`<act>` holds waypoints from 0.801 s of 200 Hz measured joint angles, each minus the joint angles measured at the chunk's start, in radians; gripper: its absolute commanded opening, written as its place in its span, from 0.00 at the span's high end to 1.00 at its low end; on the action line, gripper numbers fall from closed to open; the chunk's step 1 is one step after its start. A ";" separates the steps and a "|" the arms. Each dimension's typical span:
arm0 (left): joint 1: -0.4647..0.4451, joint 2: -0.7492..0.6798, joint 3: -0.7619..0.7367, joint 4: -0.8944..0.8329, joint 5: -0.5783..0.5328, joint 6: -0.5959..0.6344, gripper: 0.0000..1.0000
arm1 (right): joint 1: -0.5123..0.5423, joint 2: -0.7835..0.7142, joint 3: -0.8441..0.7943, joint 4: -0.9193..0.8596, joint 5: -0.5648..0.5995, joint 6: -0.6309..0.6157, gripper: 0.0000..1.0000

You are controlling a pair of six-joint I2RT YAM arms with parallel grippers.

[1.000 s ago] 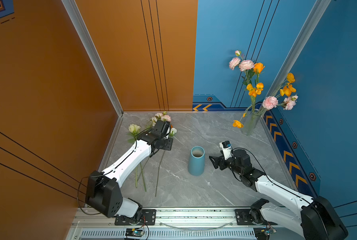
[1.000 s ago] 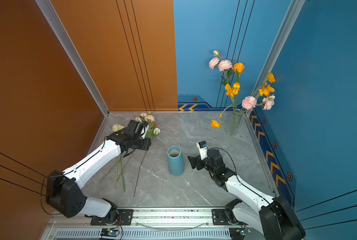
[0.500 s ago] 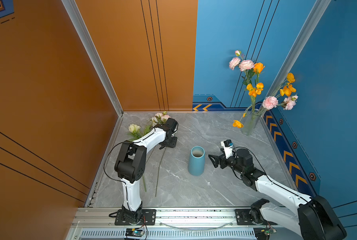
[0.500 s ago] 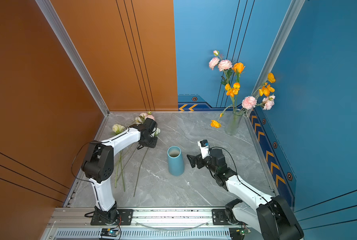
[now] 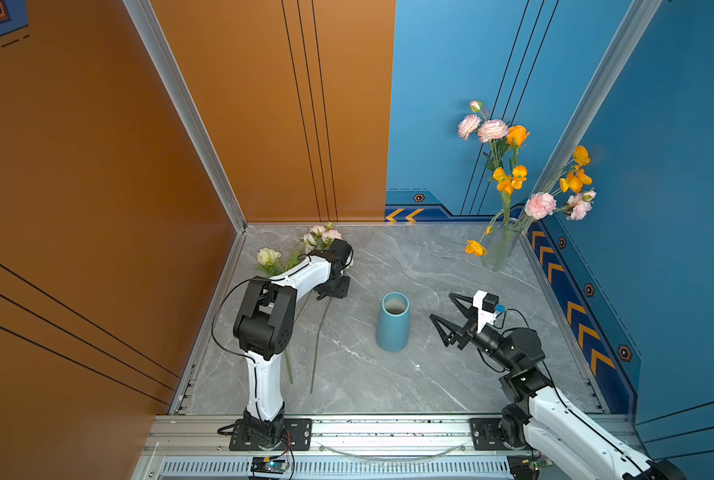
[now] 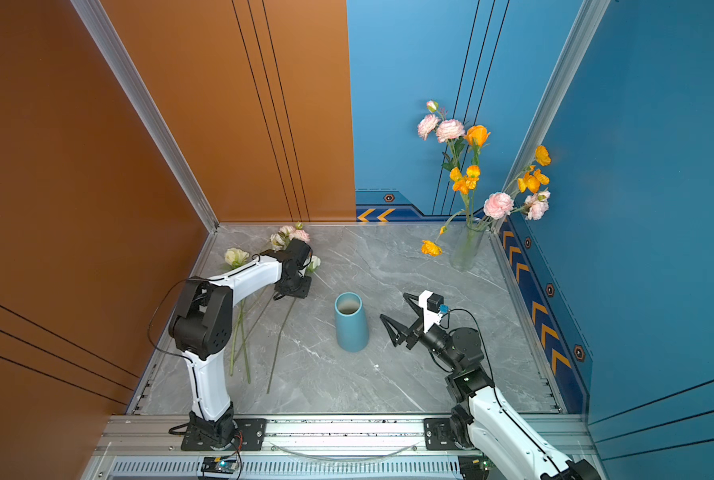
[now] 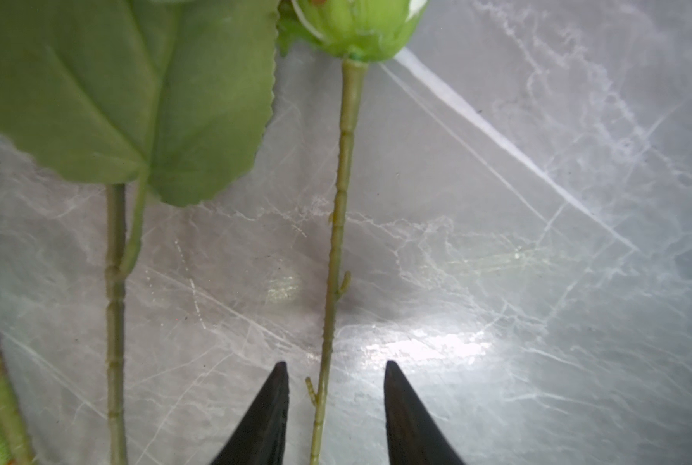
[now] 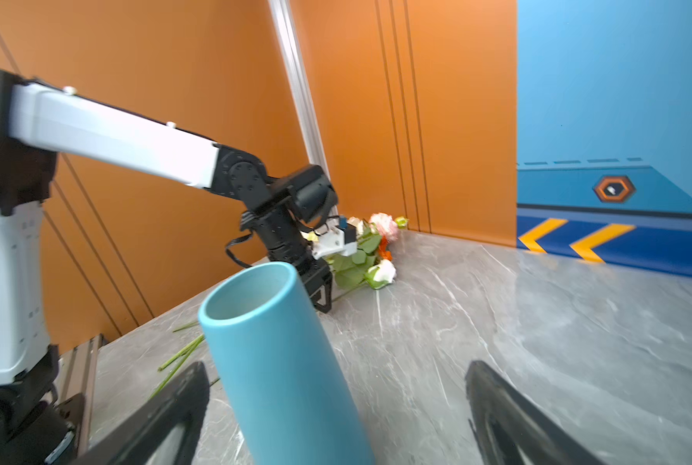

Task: Arrange the flowers into the vase
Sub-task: 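Lower the left gripper onto a white rose stem while the right gripper withdraws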

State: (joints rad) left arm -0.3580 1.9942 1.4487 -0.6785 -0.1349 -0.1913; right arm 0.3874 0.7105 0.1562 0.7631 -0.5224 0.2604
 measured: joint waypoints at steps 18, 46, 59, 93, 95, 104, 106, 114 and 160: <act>0.006 0.018 0.000 0.001 0.001 0.000 0.64 | 0.039 0.008 0.008 -0.014 -0.005 -0.033 0.00; 0.018 0.045 0.001 0.008 0.015 0.006 0.88 | 0.052 0.038 0.019 -0.038 -0.008 -0.062 0.00; 0.018 0.045 0.001 0.008 0.022 0.008 1.00 | 0.052 0.035 0.020 -0.046 -0.008 -0.073 0.00; 0.006 0.010 -0.023 0.008 0.032 -0.001 1.00 | 0.058 0.017 0.020 -0.056 -0.008 -0.089 0.00; 0.005 0.003 -0.026 0.008 0.032 -0.001 1.00 | 0.058 0.017 0.020 -0.056 -0.008 -0.090 0.00; -0.001 -0.037 -0.045 0.007 0.032 -0.002 1.00 | 0.061 0.017 0.020 -0.058 -0.008 -0.093 0.00; -0.003 -0.047 -0.050 0.007 0.032 -0.003 1.00 | 0.062 0.017 0.020 -0.058 -0.008 -0.094 0.00; -0.012 -0.105 -0.068 0.004 0.033 -0.006 1.00 | 0.064 0.017 0.020 -0.058 -0.008 -0.098 0.00; -0.085 -0.526 -0.084 0.010 0.033 -0.011 1.00 | 0.086 0.015 0.020 -0.073 -0.018 -0.113 0.00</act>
State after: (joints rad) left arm -0.4435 1.4677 1.3651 -0.6682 -0.1017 -0.2020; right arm 0.4732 0.7254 0.1764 0.6899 -0.5404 0.1478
